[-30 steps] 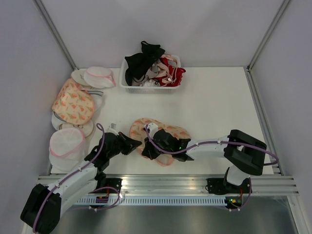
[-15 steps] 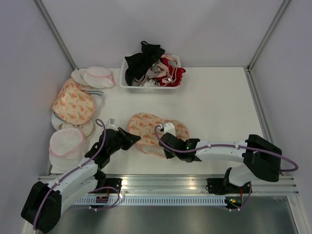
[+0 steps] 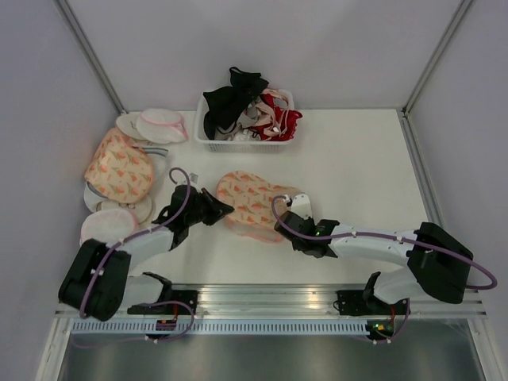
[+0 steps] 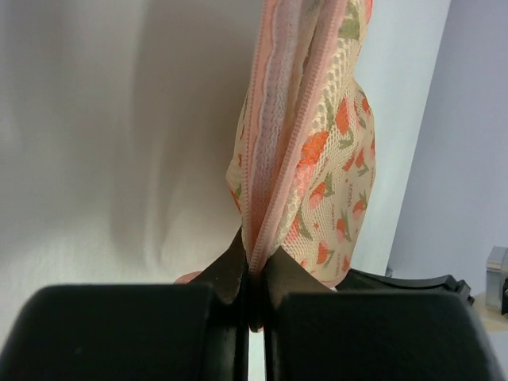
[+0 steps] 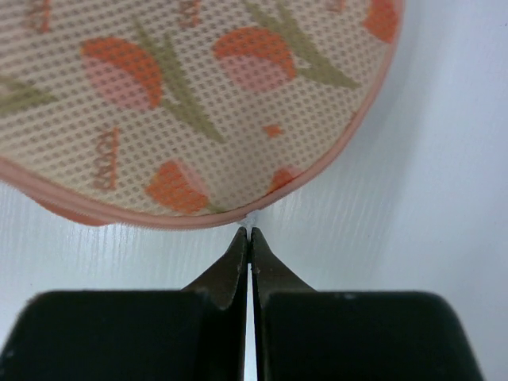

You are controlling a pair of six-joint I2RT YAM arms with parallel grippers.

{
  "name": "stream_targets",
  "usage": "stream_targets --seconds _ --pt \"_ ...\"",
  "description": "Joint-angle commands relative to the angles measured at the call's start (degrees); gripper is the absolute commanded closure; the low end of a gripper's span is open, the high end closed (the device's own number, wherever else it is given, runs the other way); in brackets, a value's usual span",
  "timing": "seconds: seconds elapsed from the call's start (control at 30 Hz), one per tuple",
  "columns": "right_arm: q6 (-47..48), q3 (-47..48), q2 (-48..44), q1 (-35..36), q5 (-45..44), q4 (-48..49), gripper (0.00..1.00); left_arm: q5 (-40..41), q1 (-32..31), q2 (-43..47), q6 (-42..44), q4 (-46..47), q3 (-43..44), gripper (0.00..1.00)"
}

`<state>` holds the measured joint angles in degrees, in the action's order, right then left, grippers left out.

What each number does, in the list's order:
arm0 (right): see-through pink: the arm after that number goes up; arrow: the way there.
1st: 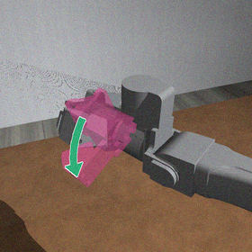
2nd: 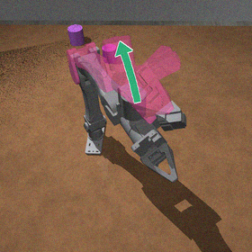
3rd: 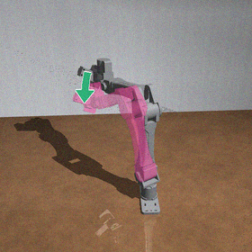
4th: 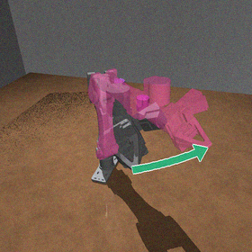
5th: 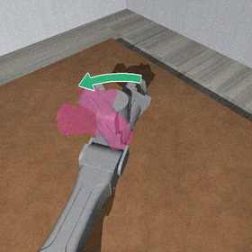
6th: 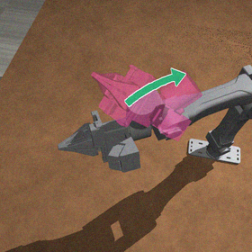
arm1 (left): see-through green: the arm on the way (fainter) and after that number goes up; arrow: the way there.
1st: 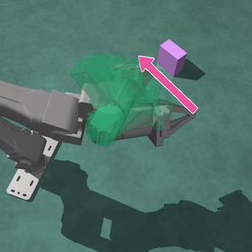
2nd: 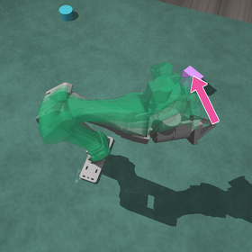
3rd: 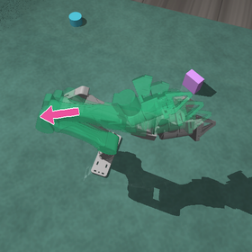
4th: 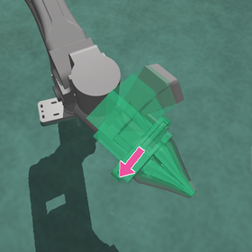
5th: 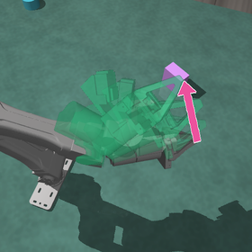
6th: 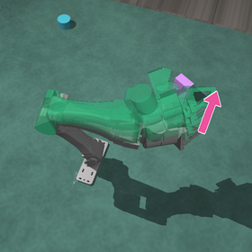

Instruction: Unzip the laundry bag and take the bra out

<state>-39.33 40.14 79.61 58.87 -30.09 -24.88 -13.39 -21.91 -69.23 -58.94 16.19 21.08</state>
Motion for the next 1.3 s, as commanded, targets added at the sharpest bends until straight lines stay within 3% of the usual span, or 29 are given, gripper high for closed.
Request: stream_targets --seconds 0.0,0.1,0.13,0.17,0.23,0.27,0.5,0.73,0.93,1.07,1.27 --pt "2.1 -0.7 -0.3 -0.1 -0.1 0.8 1.00 -10.8 0.6 -10.9 5.9 13.2 8.8 0.98" --pt "2.6 -1.0 -0.7 -0.1 1.8 3.1 1.00 -19.0 0.6 -24.2 5.6 20.2 15.7 0.93" --pt "2.8 -1.0 -0.9 -0.2 2.2 3.4 1.00 -20.5 0.6 -28.8 5.2 21.8 18.5 0.80" --pt "2.8 -1.0 -1.1 -0.1 2.3 3.9 1.00 -22.6 0.5 -30.9 4.7 23.1 19.5 0.50" --pt "2.8 -1.0 -1.5 -0.1 2.8 4.2 1.00 -22.3 0.5 -32.7 4.0 24.5 20.0 0.28" --pt "2.8 -1.0 -1.9 -0.1 2.9 4.6 1.00 -19.8 0.6 -32.4 4.3 23.9 19.5 0.01" --pt "5.4 -0.9 -2.8 -0.1 8.4 10.2 1.00 0.0 0.5 -17.9 10.0 -4.1 15.5 0.00" --pt "9.1 -0.9 1.1 -0.1 31.5 28.1 1.00 7.3 0.5 7.4 8.6 -15.4 4.1 0.00" --pt "10.2 1.3 10.2 -0.1 46.1 44.0 0.99 -6.1 -0.6 14.9 1.7 -14.7 -3.3 0.00" --pt "10.2 4.9 15.3 -0.1 48.6 44.7 1.00 -8.8 -1.0 16.8 -4.8 -7.3 -8.5 0.00" --pt "9.4 5.6 16.3 -0.1 49.9 47.4 1.00 -8.7 -3.8 13.6 -6.6 -4.3 -8.2 0.00"
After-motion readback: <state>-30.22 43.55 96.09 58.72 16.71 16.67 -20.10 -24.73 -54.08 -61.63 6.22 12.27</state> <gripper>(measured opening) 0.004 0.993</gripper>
